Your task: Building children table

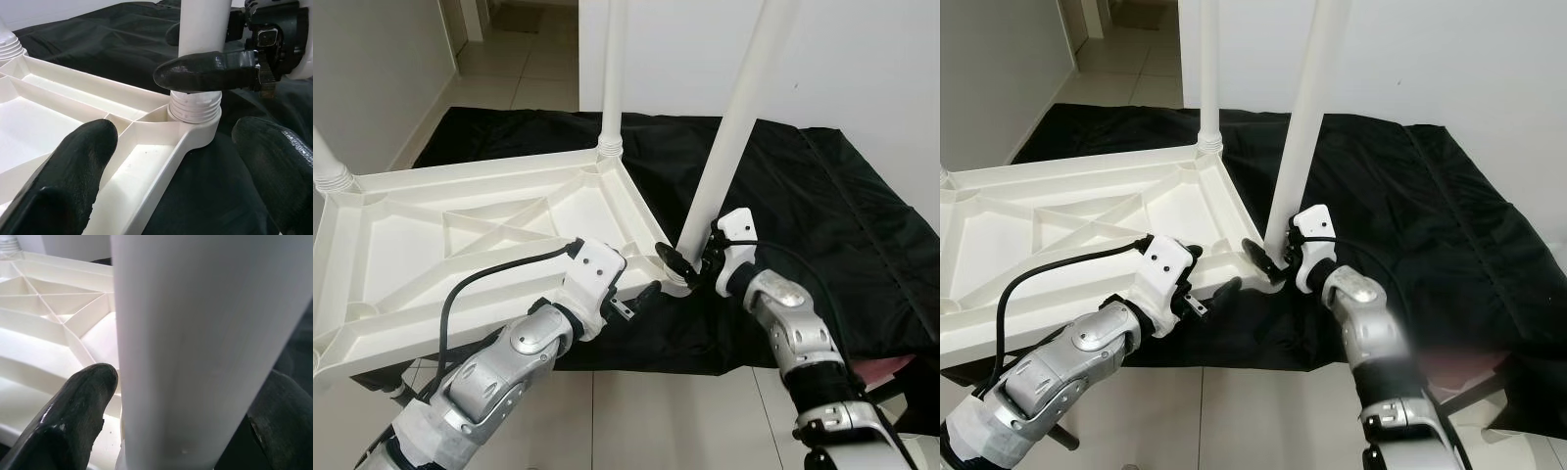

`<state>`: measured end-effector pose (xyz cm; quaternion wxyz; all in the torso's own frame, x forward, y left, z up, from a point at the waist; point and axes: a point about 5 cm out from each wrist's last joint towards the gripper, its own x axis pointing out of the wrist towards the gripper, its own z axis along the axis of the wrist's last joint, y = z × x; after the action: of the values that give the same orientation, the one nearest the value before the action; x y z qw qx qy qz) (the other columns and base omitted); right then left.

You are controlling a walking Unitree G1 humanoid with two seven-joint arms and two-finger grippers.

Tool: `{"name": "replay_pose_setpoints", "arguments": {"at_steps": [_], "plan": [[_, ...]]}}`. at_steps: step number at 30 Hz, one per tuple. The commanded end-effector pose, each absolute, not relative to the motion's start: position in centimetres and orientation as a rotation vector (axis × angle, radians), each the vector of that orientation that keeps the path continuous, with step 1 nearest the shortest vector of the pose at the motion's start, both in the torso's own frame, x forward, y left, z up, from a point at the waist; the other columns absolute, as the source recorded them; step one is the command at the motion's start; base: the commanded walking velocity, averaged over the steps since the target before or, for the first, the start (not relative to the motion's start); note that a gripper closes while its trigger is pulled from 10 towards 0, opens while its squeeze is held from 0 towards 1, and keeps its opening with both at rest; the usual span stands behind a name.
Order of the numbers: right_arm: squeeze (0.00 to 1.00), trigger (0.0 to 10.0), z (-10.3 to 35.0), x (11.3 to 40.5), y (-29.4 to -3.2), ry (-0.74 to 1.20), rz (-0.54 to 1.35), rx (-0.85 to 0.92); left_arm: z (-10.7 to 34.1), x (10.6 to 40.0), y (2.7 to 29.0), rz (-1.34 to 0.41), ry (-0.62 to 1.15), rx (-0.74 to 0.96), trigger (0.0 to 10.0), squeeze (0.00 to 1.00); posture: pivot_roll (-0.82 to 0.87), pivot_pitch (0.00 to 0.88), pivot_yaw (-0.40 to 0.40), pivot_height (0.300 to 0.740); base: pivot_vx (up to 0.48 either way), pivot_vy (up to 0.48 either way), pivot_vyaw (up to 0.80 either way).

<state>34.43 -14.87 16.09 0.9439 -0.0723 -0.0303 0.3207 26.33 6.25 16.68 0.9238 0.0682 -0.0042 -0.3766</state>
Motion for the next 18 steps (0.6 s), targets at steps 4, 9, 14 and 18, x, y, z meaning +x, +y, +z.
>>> {"name": "replay_pose_setpoints", "arguments": {"at_steps": [4,9,14,18], "plan": [[0.0,0.0,15.8,34.9,-15.2,-0.042,0.701,-0.185,16.5,25.3,5.3,-1.023,0.011,0.158,10.0,0.0,0.02,0.041,-0.039,0.74,0.0,0.0,0.0],[0.0,0.0,15.3,35.2,-15.5,-0.022,0.723,-0.19,16.5,25.2,5.1,-1.026,0.012,0.154,10.0,0.0,0.03,0.04,-0.046,0.74,0.0,0.0,0.0],[0.0,0.0,14.9,35.3,-15.8,-0.015,0.731,-0.166,16.5,25.2,5.2,-1.022,0.013,0.154,10.0,0.0,0.03,0.04,-0.046,0.74,0.0,0.0,0.0],[0.0,0.0,14.2,35.2,-16.1,0.006,0.696,-0.121,16.5,25.2,5.3,-1.016,0.011,0.15,10.0,0.0,0.03,0.045,-0.046,0.74,0.0,0.0,0.0]]}}
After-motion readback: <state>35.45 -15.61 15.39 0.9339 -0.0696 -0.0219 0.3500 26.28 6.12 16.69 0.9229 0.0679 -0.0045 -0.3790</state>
